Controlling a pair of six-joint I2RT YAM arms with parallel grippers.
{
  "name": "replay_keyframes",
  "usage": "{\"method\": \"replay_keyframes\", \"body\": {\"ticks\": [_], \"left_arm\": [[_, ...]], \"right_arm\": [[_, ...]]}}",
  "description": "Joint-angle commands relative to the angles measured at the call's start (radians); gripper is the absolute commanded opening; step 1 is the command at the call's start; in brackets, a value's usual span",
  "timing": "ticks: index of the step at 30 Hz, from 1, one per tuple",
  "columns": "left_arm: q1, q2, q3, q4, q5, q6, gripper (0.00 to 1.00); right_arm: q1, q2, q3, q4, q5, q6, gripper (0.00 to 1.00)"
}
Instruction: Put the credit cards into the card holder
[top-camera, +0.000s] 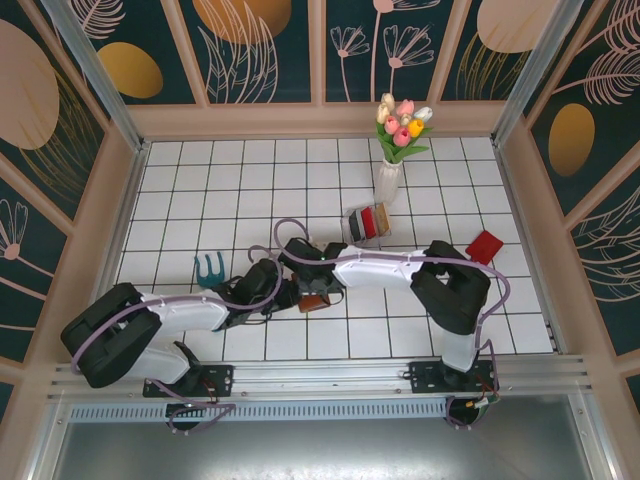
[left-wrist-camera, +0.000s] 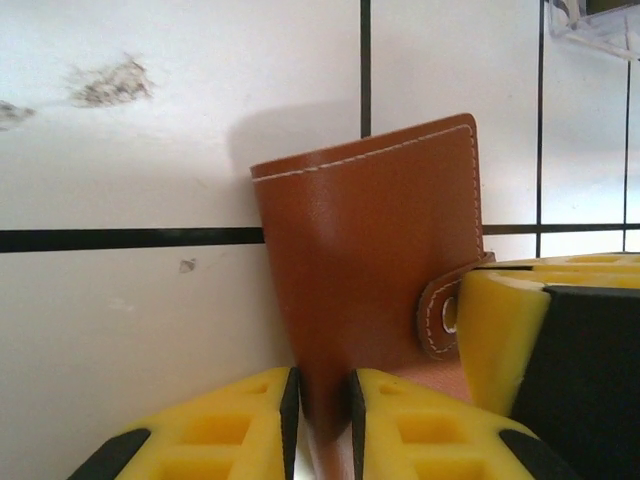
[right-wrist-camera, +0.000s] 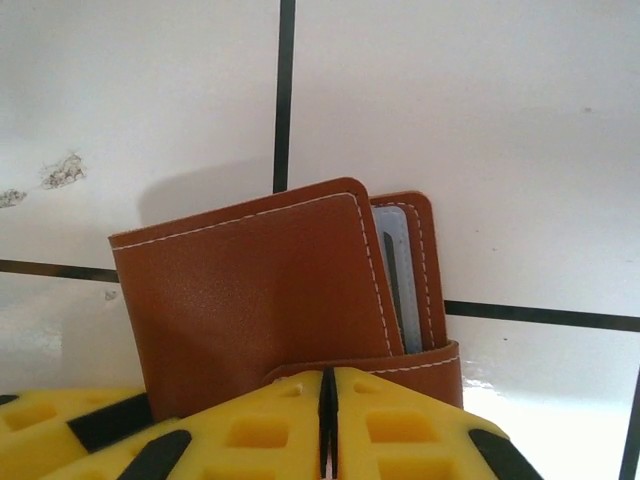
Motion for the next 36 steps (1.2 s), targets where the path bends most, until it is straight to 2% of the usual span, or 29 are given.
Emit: {"method": "replay_keyframes", "body": {"ticks": [1, 5, 6, 10, 12, 15, 17, 19, 22, 24, 26, 27, 29, 31, 34, 36], "left_arm": [[-0.002, -0.037, -0.006, -0.085, -0.058, 0.015, 0.24], [-0.002, -0.077, 0.007, -0.115, -0.078, 0.033, 0.26], [-0.001, -0.083, 0.013, -0.128, -0.087, 0.037, 0.27], [-0.002, -0.127, 0.043, -0.208, -0.161, 0.065, 0.26], [-0.001, -0.172, 0.059, -0.256, -0.233, 0.091, 0.28], [0.024, -0.254, 0.104, -0.357, -0.390, 0.162, 0.37], [0.096, -0.309, 0.124, -0.392, -0.473, 0.232, 0.48], [0.200, -0.357, 0.127, -0.382, -0.517, 0.306, 0.58], [0.333, -0.394, 0.127, -0.331, -0.624, 0.420, 0.79], [0.430, -0.386, 0.153, -0.325, -0.642, 0.470, 0.87], [0.535, -0.366, 0.155, -0.292, -0.613, 0.470, 0.92], [0.566, -0.351, 0.145, -0.265, -0.634, 0.473, 0.94], [0.589, -0.329, 0.090, -0.129, -0.748, 0.537, 0.97], [0.600, -0.309, 0.046, 0.007, -0.839, 0.610, 0.99], [0.645, -0.250, 0.001, 0.168, -0.859, 0.651, 0.99], [0.653, -0.188, -0.012, 0.270, -0.874, 0.732, 0.99]], "right_arm": [[-0.037, -0.071, -0.038, -0.004, -0.064, -0.017, 0.14], [-0.084, -0.219, -0.090, 0.091, -0.089, -0.036, 0.17], [-0.093, -0.245, -0.100, 0.087, -0.064, -0.032, 0.18], [-0.121, -0.417, -0.170, 0.006, 0.168, 0.016, 0.21], [-0.141, -0.531, -0.217, -0.011, 0.310, 0.006, 0.33], [-0.233, -0.696, -0.283, -0.052, 0.522, 0.003, 0.53], [-0.339, -0.797, -0.373, 0.020, 0.640, -0.057, 0.70], [-0.455, -0.867, -0.486, 0.183, 0.687, -0.183, 0.77], [-0.624, -0.912, -0.684, 0.563, 0.615, -0.470, 0.81], [-0.717, -0.889, -0.774, 0.740, 0.496, -0.584, 0.82], [-0.783, -0.846, -0.819, 0.859, 0.402, -0.637, 0.83], [-0.807, -0.823, -0.853, 0.938, 0.372, -0.668, 0.84], [-0.840, -0.787, -0.843, 0.987, 0.359, -0.712, 0.84], [-0.850, -0.753, -0.882, 1.144, 0.349, -0.795, 0.85], [-0.884, -0.625, -0.933, 1.347, 0.291, -0.877, 0.85], [-0.892, -0.538, -0.945, 1.447, 0.257, -0.924, 0.85]]}}
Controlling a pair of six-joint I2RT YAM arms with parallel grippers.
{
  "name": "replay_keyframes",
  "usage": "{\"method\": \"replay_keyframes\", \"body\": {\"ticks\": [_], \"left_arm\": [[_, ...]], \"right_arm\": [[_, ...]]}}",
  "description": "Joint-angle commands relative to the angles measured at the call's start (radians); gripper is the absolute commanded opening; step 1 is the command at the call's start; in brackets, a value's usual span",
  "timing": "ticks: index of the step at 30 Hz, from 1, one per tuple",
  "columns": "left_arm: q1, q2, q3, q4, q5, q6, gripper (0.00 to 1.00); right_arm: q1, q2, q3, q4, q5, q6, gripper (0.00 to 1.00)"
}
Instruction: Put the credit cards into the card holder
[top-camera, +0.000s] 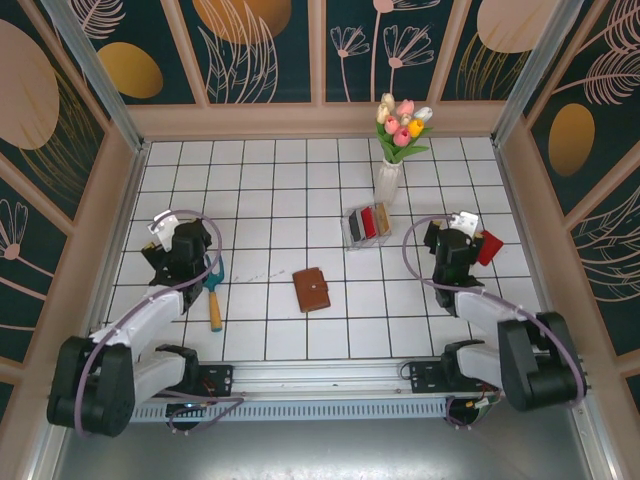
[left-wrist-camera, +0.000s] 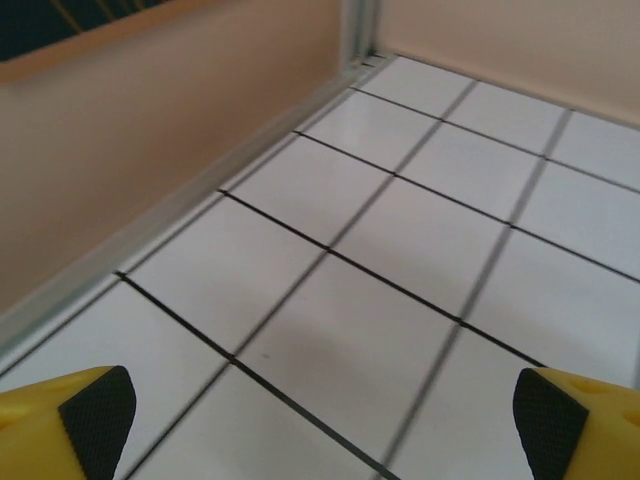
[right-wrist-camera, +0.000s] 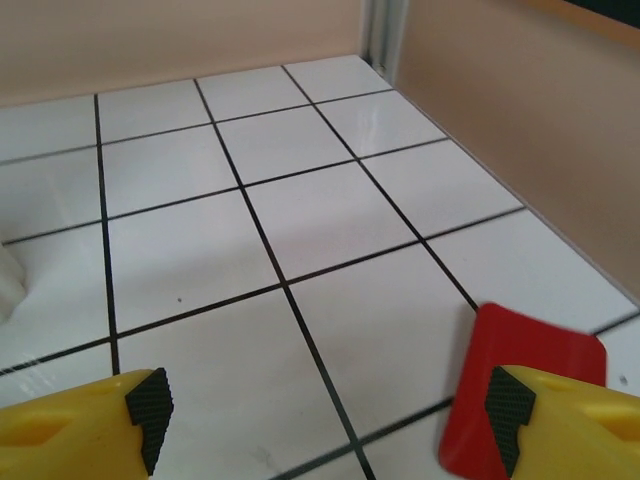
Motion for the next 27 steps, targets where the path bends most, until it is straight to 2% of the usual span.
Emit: {"method": "replay_keyframes", "body": {"ticks": [1, 4, 6, 8, 9, 10, 11, 13, 15, 16, 19, 22, 24, 25, 26, 27], "left_arm": [[0.016, 0.092, -0.035, 0.301, -0.082, 0.187, 0.98], [0.020, 0.211, -0.095, 0.571, -0.027, 0.287, 0.98], [0.020, 0.245, -0.088, 0.636, 0.021, 0.324, 0.99], [0.024, 0.266, -0.146, 0.844, 0.061, 0.366, 0.98], [0.038, 0.270, -0.146, 0.865, 0.089, 0.350, 0.99], [0.048, 0.273, -0.137, 0.843, 0.127, 0.336, 0.98], [0.053, 0.290, -0.150, 0.887, 0.159, 0.337, 0.99], [0.053, 0.357, -0.197, 1.068, 0.206, 0.363, 0.99], [0.063, 0.320, -0.191, 0.987, 0.243, 0.340, 0.98], [0.073, 0.333, -0.209, 1.043, 0.266, 0.342, 0.98], [0.084, 0.333, -0.215, 1.049, 0.286, 0.334, 0.99], [0.098, 0.342, -0.192, 1.011, 0.314, 0.323, 0.98], [0.116, 0.351, -0.150, 0.936, 0.347, 0.309, 0.99], [0.124, 0.352, -0.145, 0.927, 0.358, 0.305, 0.99], [0.125, 0.349, -0.152, 0.936, 0.364, 0.306, 0.98], [0.126, 0.353, -0.179, 0.986, 0.394, 0.313, 0.99]], "right_arm": [[-0.017, 0.123, -0.044, 0.360, -0.091, -0.169, 0.84], [-0.036, 0.173, -0.058, 0.494, -0.185, -0.193, 0.85], [-0.063, 0.186, -0.028, 0.457, -0.257, -0.166, 0.84], [-0.071, 0.217, -0.069, 0.566, -0.325, -0.166, 0.84], [-0.067, 0.238, -0.085, 0.630, -0.311, -0.169, 0.84], [-0.068, 0.226, -0.094, 0.621, -0.298, -0.157, 0.85], [-0.074, 0.221, -0.105, 0.640, -0.324, -0.160, 0.85], [-0.072, 0.224, -0.111, 0.654, -0.316, -0.159, 0.85], [-0.076, 0.226, -0.100, 0.637, -0.318, -0.154, 0.85], [-0.078, 0.228, -0.097, 0.632, -0.320, -0.150, 0.85], [-0.090, 0.230, -0.105, 0.643, -0.323, -0.139, 0.85], [-0.131, 0.248, -0.144, 0.724, -0.371, -0.106, 0.85], [-0.162, 0.341, -0.154, 0.844, -0.410, -0.084, 0.83], [-0.143, 0.323, -0.118, 0.766, -0.350, -0.085, 0.84], [-0.165, 0.305, -0.090, 0.663, -0.383, -0.065, 0.81], [-0.179, 0.325, -0.075, 0.673, -0.383, -0.049, 0.84]]}}
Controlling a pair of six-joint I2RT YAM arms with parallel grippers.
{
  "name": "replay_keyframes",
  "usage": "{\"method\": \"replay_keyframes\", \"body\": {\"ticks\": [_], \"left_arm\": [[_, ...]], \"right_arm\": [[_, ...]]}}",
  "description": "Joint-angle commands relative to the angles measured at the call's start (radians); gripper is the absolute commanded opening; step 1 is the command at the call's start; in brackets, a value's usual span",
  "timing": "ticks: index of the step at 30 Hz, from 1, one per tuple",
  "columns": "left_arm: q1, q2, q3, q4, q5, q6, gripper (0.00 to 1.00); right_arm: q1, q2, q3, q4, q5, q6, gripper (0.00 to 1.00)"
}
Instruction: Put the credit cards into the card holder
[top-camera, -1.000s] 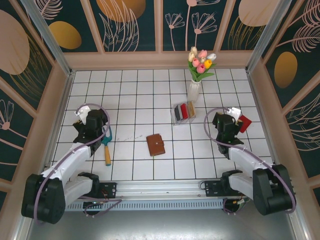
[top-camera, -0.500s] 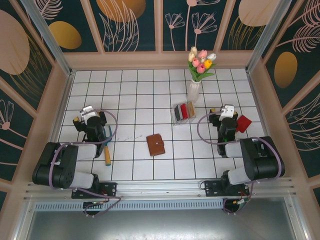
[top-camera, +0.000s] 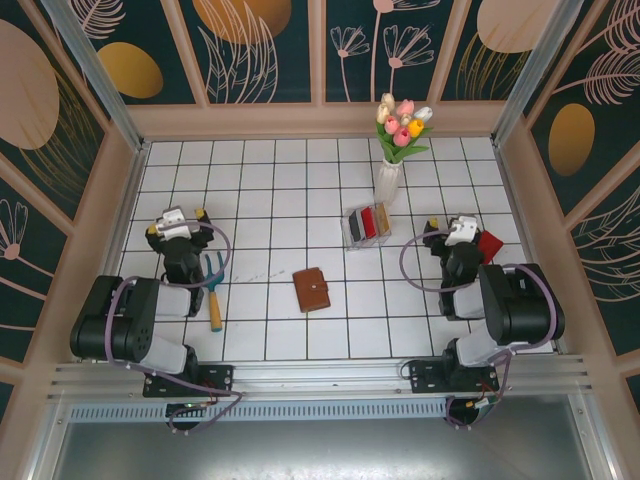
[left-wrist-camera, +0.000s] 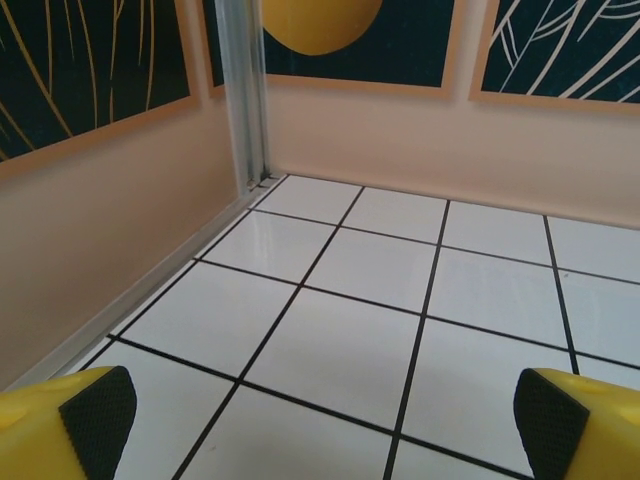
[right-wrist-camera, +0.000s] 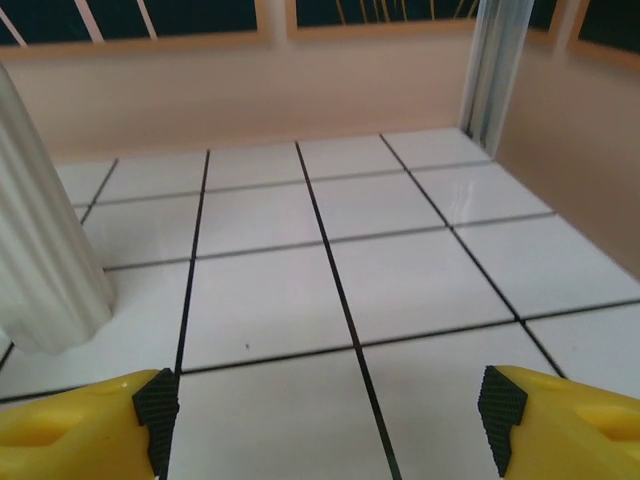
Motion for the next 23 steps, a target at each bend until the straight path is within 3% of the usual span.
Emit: {"method": "replay_keyframes", "body": {"ticks": [1, 2, 4, 8, 23], "left_arm": [[0.011, 0.048, -0.044, 0.161, 0.091, 0.007, 0.99], [0.011, 0.070, -0.067, 0.234, 0.101, 0.017, 0.99], [0.011, 0.036, -0.032, 0.104, 0.103, 0.011, 0.99], [0.012, 0.050, -0.035, 0.135, 0.038, -0.015, 0.99], [0.012, 0.044, -0.036, 0.126, 0.041, -0.014, 0.99]], "right_arm": [[-0.036, 0.000, 0.053, -0.021, -0.040, 0.069, 0.91], [-0.039, 0.004, 0.053, -0.022, -0.040, 0.075, 0.99], [-0.038, 0.003, 0.050, -0.014, -0.023, 0.082, 0.99], [-0.038, 0.002, 0.049, -0.013, -0.017, 0.083, 0.99], [-0.036, 0.001, 0.051, -0.014, -0.017, 0.080, 0.99]]}}
